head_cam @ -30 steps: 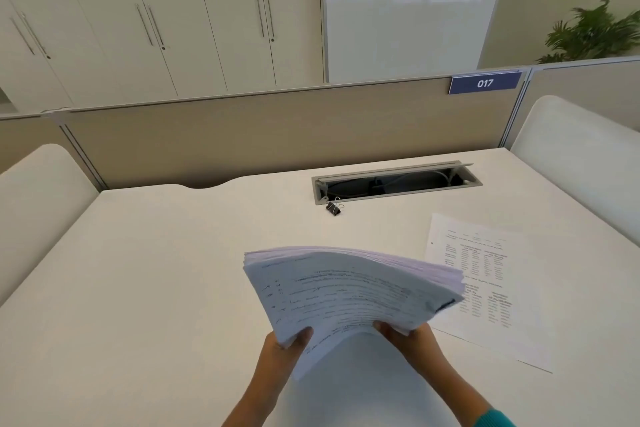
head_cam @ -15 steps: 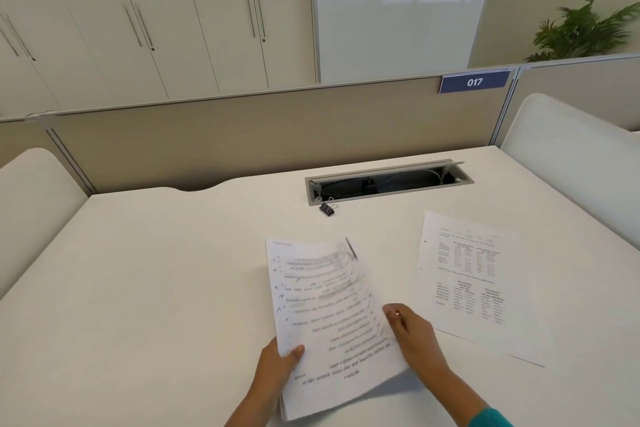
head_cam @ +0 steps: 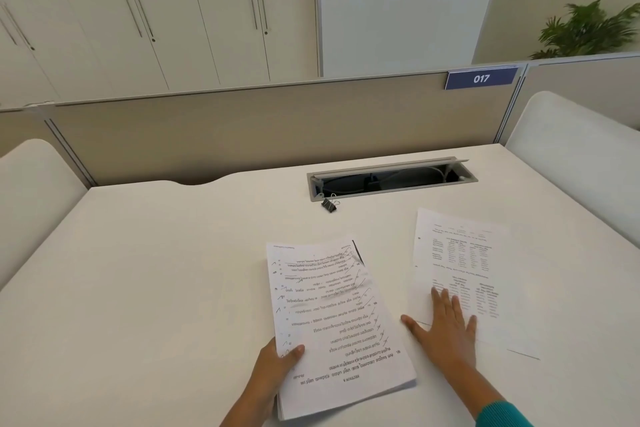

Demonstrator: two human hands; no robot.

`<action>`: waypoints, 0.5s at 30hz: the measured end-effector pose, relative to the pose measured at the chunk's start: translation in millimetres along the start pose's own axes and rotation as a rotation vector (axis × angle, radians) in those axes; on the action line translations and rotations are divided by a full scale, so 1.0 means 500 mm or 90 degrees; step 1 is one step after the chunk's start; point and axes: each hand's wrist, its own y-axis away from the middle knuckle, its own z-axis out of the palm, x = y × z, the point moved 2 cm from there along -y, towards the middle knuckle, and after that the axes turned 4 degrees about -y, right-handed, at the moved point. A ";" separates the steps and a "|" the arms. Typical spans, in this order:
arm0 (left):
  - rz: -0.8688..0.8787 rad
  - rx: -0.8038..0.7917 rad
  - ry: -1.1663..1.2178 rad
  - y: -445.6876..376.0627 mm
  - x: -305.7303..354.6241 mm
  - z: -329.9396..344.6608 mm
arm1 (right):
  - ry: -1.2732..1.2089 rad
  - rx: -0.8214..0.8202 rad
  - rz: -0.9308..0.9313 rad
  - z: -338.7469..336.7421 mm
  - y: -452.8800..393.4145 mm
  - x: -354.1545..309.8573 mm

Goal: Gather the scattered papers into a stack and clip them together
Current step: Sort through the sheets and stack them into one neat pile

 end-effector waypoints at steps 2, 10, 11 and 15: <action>0.002 0.000 0.001 0.000 -0.001 0.000 | 0.004 0.003 -0.007 -0.001 0.002 -0.005; -0.005 0.015 -0.013 0.003 0.003 0.002 | -0.061 0.009 -0.026 -0.017 0.014 -0.029; -0.005 0.016 -0.014 0.004 0.004 0.003 | -0.123 0.006 -0.011 -0.022 0.018 -0.033; -0.008 0.015 -0.018 0.007 0.006 0.003 | -0.219 -0.016 -0.060 -0.029 0.046 -0.075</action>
